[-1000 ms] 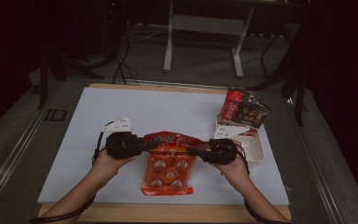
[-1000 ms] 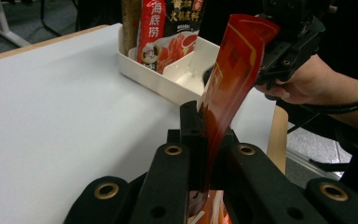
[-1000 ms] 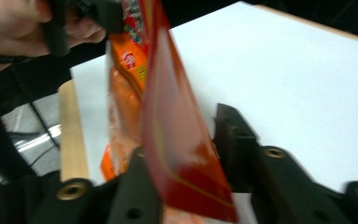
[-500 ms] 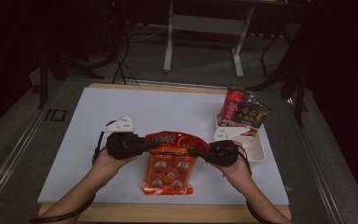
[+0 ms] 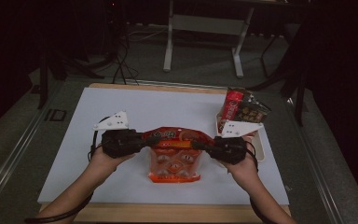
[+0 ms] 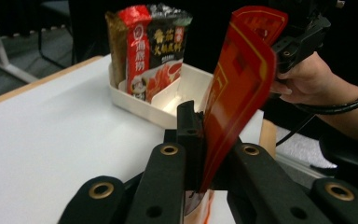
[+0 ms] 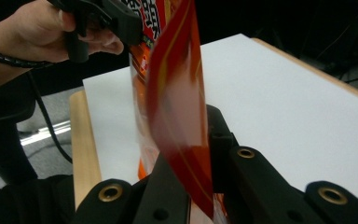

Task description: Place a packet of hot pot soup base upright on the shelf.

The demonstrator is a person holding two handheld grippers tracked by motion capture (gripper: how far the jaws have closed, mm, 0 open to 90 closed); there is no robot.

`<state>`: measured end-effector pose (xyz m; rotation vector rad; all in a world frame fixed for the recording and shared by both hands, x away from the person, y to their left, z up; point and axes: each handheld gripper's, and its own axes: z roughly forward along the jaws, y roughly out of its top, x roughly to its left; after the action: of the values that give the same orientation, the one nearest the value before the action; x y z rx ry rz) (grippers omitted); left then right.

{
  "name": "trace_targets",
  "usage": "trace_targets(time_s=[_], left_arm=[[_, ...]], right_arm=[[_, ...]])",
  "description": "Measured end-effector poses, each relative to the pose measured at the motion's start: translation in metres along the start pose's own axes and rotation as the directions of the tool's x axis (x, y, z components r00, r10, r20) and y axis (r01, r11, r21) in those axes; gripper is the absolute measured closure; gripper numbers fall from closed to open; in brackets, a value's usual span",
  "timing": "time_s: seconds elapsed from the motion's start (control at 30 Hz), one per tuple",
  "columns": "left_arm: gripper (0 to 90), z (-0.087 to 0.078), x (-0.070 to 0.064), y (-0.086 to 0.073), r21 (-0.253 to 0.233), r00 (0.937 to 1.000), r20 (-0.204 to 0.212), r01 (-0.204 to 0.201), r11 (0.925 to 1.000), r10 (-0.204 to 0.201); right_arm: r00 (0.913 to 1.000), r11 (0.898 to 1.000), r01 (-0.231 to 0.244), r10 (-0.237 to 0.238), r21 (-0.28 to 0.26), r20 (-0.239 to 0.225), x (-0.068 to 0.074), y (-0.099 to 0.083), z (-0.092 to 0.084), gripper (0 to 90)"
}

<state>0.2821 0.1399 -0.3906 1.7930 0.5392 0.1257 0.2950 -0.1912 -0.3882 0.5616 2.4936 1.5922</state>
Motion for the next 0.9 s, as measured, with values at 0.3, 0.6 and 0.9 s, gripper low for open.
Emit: trace_targets(time_s=[0.3,0.6,0.9], left_arm=[[45.6,-0.008,0.007,0.001,-0.105,0.9968,-0.006,0.078,0.9914,-0.079],[8.2,-0.005,0.008,-0.011,-0.045,0.9895,-0.122,0.072,0.9964,-0.077],[0.9,0.000,0.010,-0.033,-0.057,0.9917,-0.092,0.084,0.9949,-0.089]], right_arm=[[0.9973,0.998,0.069,-0.069,-0.015,0.027,0.004,0.018,-0.009,90.0],[0.9978,0.998,0.042,-0.039,-0.052,0.053,-0.002,0.024,-0.018,90.0],[0.9961,0.992,0.050,-0.042,-0.113,0.077,-0.007,0.045,-0.035,90.0]])
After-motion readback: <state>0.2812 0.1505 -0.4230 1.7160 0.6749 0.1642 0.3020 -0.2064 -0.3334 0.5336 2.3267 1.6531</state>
